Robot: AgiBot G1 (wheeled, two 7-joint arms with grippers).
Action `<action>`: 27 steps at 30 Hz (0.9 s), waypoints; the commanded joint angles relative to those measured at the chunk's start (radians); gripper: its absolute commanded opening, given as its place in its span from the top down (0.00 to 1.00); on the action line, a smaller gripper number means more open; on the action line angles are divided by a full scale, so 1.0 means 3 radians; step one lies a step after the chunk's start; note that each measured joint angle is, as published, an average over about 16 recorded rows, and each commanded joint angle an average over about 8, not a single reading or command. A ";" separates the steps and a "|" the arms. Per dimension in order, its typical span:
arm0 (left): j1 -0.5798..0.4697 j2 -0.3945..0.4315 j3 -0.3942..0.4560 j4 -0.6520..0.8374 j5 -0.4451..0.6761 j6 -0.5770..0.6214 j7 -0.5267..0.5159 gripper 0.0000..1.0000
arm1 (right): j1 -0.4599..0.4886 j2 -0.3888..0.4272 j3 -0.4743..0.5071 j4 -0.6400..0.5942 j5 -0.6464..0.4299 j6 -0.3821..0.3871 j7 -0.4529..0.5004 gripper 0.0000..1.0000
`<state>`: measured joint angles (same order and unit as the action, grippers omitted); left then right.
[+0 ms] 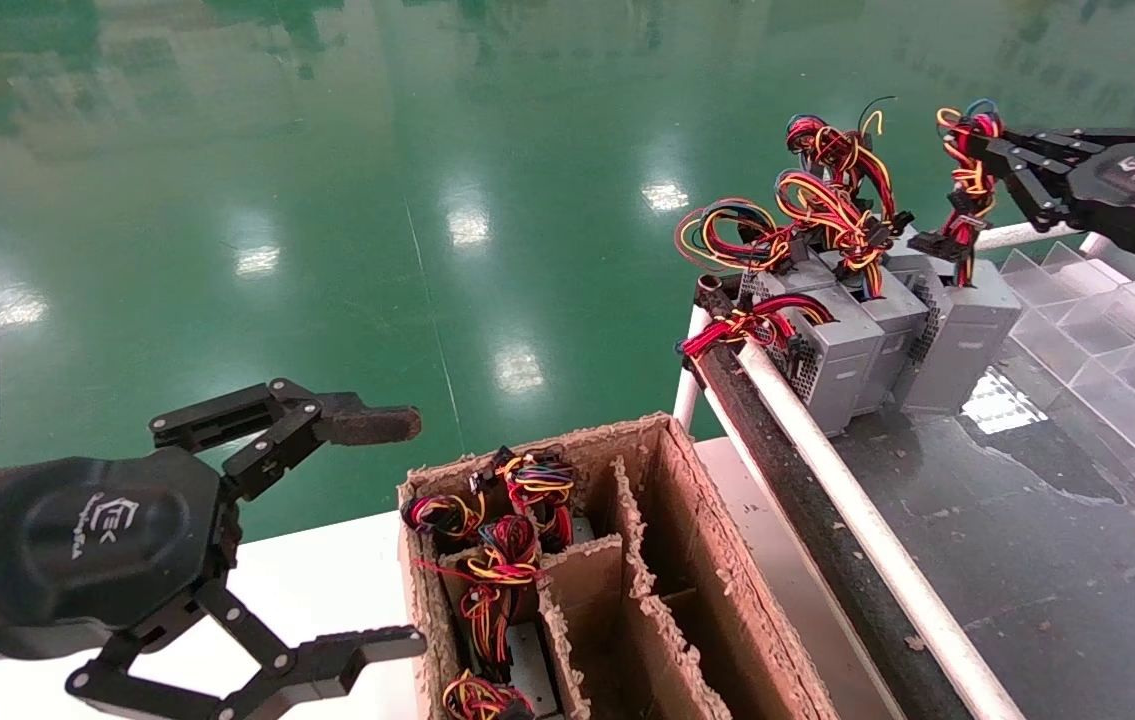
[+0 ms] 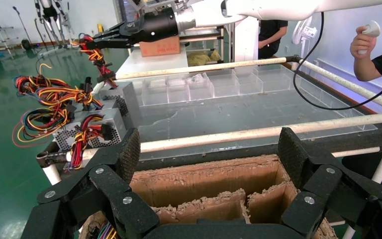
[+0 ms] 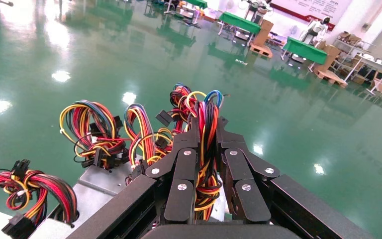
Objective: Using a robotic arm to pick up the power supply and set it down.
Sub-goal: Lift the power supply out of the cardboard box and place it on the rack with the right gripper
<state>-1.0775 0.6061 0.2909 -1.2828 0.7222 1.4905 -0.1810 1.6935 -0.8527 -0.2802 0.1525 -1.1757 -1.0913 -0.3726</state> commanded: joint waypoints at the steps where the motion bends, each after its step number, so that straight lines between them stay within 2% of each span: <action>1: 0.0000 0.0000 0.0000 0.0000 0.0000 0.0000 0.0000 0.00 | 0.0051 -0.0039 -0.0011 -0.0070 -0.0018 0.0009 -0.0045 1.00; 10: 0.0000 -0.0001 0.0002 0.0000 -0.0002 -0.0001 0.0001 0.00 | 0.0164 -0.0188 -0.0026 -0.0290 -0.0047 0.0187 -0.0202 1.00; 16: -0.0001 -0.0001 0.0003 0.0000 -0.0002 -0.0001 0.0002 0.00 | 0.0207 -0.0286 -0.0028 -0.0394 -0.0056 0.0436 -0.0271 1.00; 17: -0.0001 -0.0001 0.0004 0.0000 -0.0002 -0.0002 0.0002 0.00 | 0.0213 -0.0302 -0.0029 -0.0408 -0.0057 0.0488 -0.0280 0.97; 24: -0.0001 -0.0002 0.0005 0.0000 -0.0003 -0.0002 0.0002 0.00 | 0.0235 -0.0390 -0.0043 -0.0469 -0.0080 0.0713 -0.0312 0.10; 25: -0.0001 -0.0002 0.0005 0.0000 -0.0004 -0.0002 0.0003 0.00 | 0.0235 -0.0396 -0.0045 -0.0472 -0.0083 0.0717 -0.0313 0.00; 27: -0.0001 -0.0002 0.0006 0.0000 -0.0004 -0.0002 0.0003 0.00 | 0.0237 -0.0403 -0.0049 -0.0477 -0.0088 0.0710 -0.0313 0.00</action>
<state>-1.0779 0.6054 0.2926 -1.2828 0.7211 1.4898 -0.1801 1.7647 -0.9709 -0.2941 0.0106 -1.2010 -0.8852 -0.4654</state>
